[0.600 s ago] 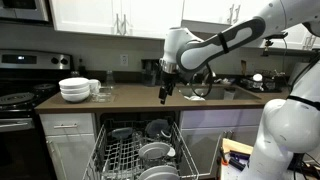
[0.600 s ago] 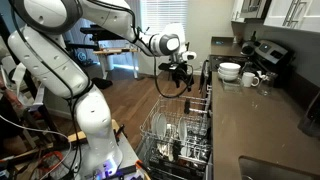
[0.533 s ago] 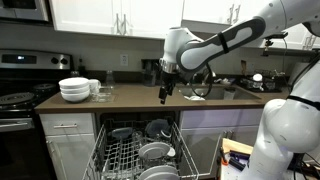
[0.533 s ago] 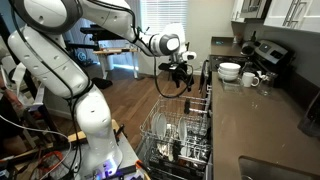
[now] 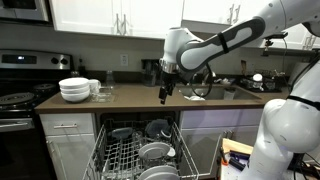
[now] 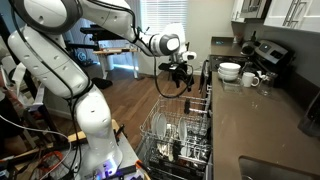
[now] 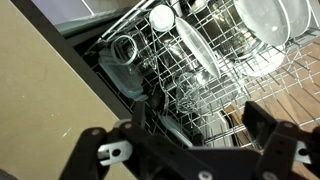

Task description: Remove the plate that's on the other side in the dishwasher and put it on the countertop

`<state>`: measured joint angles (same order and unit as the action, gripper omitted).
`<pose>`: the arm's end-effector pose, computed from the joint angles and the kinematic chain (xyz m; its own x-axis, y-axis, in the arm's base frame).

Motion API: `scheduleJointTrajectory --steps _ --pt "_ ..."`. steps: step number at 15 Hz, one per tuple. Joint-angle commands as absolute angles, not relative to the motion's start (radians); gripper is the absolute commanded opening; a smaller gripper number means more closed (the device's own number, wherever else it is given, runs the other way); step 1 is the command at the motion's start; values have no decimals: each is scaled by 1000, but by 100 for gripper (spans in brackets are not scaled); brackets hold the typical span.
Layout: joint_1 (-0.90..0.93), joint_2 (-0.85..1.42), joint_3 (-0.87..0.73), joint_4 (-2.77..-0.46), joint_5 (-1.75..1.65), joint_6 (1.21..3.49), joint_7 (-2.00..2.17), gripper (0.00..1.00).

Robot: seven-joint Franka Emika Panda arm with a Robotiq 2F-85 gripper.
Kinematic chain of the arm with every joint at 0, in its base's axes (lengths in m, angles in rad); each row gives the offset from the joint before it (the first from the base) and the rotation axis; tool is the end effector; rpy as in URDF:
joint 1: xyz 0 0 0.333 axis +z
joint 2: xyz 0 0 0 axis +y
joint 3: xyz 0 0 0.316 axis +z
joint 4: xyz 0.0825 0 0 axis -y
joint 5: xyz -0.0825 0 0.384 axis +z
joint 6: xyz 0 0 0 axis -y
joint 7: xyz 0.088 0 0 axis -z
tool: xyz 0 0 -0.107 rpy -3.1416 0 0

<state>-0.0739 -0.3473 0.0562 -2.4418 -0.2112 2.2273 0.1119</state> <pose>0.4454 -0.0138 0.4437 0.9902 -0.0002 0.1393 -0.0263 -0.9822 0.1858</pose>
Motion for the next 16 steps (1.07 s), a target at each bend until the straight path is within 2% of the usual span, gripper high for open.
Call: scheduleJointTrajectory --steps 1,9,16 --pt "-64 -291 26 -2397 -218 2209 40 100" --pt "-40 -34 -35 -2208 -193 2187 -311 100" --pt "-41 155 -10 -2061 -55 2181 -456 100"
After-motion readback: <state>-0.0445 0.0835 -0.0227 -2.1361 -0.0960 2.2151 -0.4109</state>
